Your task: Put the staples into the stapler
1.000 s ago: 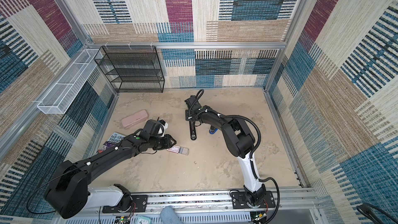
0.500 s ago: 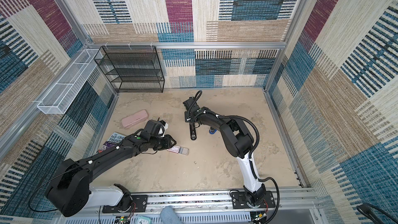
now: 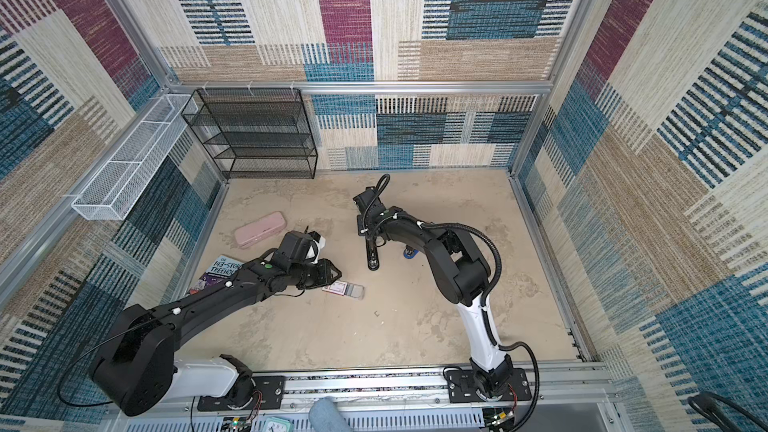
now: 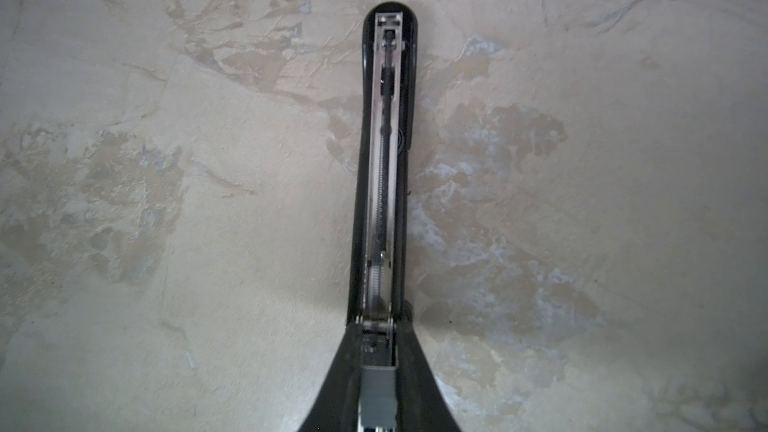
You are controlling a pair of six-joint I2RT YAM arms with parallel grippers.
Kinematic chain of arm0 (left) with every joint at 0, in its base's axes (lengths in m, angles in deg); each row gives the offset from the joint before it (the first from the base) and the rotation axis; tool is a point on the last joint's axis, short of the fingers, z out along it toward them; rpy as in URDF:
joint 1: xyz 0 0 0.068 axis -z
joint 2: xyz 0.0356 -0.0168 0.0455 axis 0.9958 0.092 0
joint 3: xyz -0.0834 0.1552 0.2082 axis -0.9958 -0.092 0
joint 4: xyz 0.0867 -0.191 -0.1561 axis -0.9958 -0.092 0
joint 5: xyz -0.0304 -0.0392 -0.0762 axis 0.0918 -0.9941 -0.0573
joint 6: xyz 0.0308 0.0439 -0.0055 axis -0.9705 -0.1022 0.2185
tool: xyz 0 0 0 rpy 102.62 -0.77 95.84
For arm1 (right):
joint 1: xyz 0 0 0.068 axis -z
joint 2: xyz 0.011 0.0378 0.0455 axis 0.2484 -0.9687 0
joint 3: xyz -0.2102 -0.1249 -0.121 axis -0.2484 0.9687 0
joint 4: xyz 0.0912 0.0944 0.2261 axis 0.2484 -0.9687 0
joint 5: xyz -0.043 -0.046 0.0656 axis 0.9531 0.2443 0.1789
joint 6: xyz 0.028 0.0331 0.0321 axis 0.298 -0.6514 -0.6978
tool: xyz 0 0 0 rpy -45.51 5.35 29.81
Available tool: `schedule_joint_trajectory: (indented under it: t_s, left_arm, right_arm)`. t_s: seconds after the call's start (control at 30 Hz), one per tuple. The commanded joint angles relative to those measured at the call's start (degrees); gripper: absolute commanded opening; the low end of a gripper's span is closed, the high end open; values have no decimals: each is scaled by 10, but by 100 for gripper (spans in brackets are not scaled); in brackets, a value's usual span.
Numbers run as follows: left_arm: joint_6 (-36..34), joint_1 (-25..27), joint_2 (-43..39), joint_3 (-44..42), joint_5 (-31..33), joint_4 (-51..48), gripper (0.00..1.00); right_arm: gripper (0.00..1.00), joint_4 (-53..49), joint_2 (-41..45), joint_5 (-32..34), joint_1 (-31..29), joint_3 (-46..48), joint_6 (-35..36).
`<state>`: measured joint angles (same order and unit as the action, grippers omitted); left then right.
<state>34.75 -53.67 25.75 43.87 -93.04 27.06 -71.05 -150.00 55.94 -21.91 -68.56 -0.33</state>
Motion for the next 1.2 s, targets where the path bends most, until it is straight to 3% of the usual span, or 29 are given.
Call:
schedule_joint_trajectory:
  t_s: [0.0, 1.17]
  left_arm:
    - [1, 0, 1, -1, -10, 10, 37]
    - [2, 1, 1, -7, -16, 18, 37]
  right_arm:
    - [18, 0, 4, -2, -2, 7, -2]
    - [19, 0, 13, 6, -10, 14, -7]
